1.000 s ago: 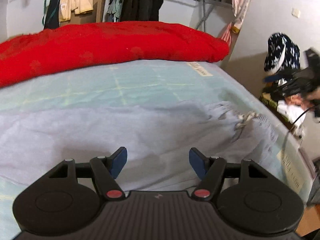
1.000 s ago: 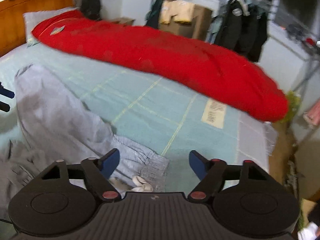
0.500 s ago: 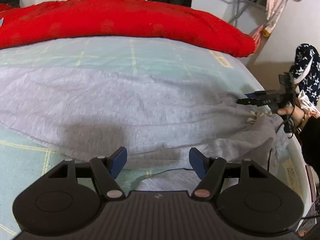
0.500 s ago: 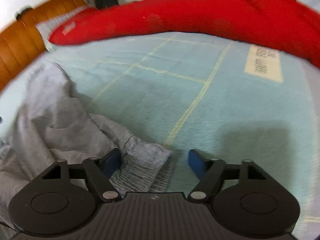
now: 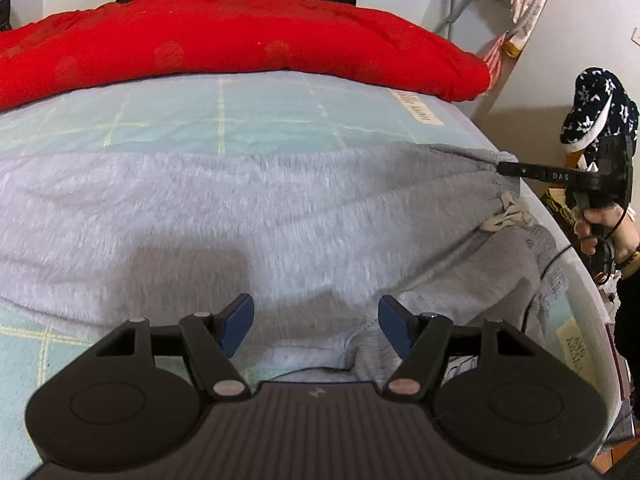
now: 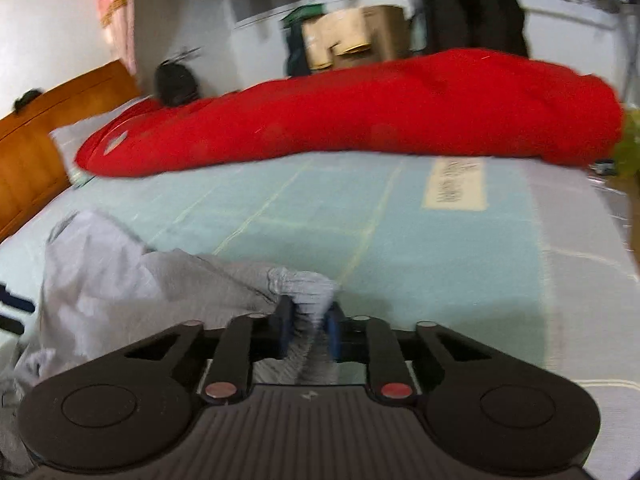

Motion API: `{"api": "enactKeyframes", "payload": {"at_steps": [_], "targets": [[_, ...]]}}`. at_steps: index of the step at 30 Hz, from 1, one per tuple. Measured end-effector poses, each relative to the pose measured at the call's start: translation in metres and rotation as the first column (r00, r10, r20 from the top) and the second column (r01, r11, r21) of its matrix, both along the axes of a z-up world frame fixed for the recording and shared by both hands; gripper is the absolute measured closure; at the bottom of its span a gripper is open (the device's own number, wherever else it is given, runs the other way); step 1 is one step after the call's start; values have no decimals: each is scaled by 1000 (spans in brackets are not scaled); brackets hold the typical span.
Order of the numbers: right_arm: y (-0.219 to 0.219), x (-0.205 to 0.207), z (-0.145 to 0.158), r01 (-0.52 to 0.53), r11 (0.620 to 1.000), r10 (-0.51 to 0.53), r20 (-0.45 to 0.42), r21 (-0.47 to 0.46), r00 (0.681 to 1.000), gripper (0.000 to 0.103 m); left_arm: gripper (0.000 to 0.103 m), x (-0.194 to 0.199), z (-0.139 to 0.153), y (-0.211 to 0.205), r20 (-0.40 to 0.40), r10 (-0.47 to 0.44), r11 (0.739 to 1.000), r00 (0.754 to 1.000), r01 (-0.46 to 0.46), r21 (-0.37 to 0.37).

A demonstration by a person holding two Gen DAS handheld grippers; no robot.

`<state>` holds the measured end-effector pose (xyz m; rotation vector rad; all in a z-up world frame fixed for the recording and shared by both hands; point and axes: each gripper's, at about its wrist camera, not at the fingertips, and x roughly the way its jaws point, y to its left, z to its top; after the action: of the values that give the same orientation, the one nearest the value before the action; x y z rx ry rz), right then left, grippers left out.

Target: Fold clothes

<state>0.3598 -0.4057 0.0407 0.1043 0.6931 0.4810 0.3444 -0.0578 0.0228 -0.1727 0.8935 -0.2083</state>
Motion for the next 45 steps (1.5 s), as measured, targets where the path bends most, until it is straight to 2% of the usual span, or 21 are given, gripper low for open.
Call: {"api": "enactKeyframes", "payload": {"at_steps": [5, 6, 10, 14, 16, 17, 18, 20, 23, 26, 28, 31, 33, 34, 36, 37, 40, 42, 44, 45], "targets": [[4, 11, -19, 26, 994, -39, -121, -109, 992, 74, 34, -7, -2, 5, -6, 12, 1000, 1000, -12, -8], [6, 12, -18, 40, 991, -54, -111, -127, 992, 74, 34, -8, -3, 7, -8, 18, 1000, 1000, -18, -8], [9, 18, 15, 33, 997, -34, -21, -66, 999, 67, 34, -11, -2, 15, -10, 41, 999, 999, -41, -12], [64, 36, 44, -161, 985, 162, 21, -62, 987, 66, 34, -12, 0, 14, -5, 58, 998, 998, -58, -14], [103, 45, 45, -273, 958, 275, 12, -84, 961, 71, 34, -14, 1, 14, -1, 61, 998, 998, -61, -14], [121, 51, 43, -315, 945, 317, 0, -91, 949, 88, 34, -16, 1, 14, 1, 63, 998, 998, -63, -14], [138, 57, 37, -354, 930, 354, -18, -100, 935, 94, 34, -18, 1, 15, 2, 69, 998, 998, -69, -14], [171, 69, 27, -426, 898, 422, -56, -109, 905, 93, 34, -21, 2, 19, 3, 87, 996, 996, -87, -12], [200, 78, 8, -512, 858, 505, -116, -39, 855, 93, 30, -28, 2, 28, -1, 119, 993, 993, -119, -19], [227, 74, -12, -546, 834, 527, -179, -76, 831, 93, 30, -33, -5, 36, -24, 158, 987, 987, -158, -17], [234, 66, -25, -580, 811, 552, -235, -70, 800, 92, 30, -33, -10, 39, -40, 176, 984, 983, -177, -15], [235, 40, -30, -664, 747, 642, -292, 31, 709, 90, 30, -32, -17, 42, -55, 179, 984, 982, -180, -16], [237, 22, -27, -718, 695, 694, -301, 40, 654, 90, 30, -29, -19, 41, -65, 177, 984, 982, -178, -15], [237, 18, -23, -732, 680, 704, -296, 24, 645, 90, 30, -28, -20, 41, -67, 175, 984, 982, -177, -14], [236, 17, -12, -735, 678, 706, -268, -11, 656, 89, 30, -26, -20, 40, -60, 172, 985, 983, -173, -12], [236, 22, -5, -723, 691, 699, -240, -16, 674, 89, 30, -25, -19, 40, -54, 172, 985, 984, -172, -13], [230, 46, 7, -646, 763, 632, -176, -31, 755, 89, 30, -29, -11, 46, -24, 195, 981, 981, -195, -13], [224, 61, 6, -602, 798, 590, -175, -21, 788, 88, 30, -32, -7, 53, -14, 222, 975, 975, -223, -13], [225, 71, -3, -581, 814, 571, -199, 13, 796, 88, 30, -35, -7, 57, -14, 241, 970, 970, -241, -13], [228, 71, -9, -583, 812, 575, -222, 36, 787, 86, 30, -37, -7, 59, -17, 249, 968, 968, -250, -11]]}}
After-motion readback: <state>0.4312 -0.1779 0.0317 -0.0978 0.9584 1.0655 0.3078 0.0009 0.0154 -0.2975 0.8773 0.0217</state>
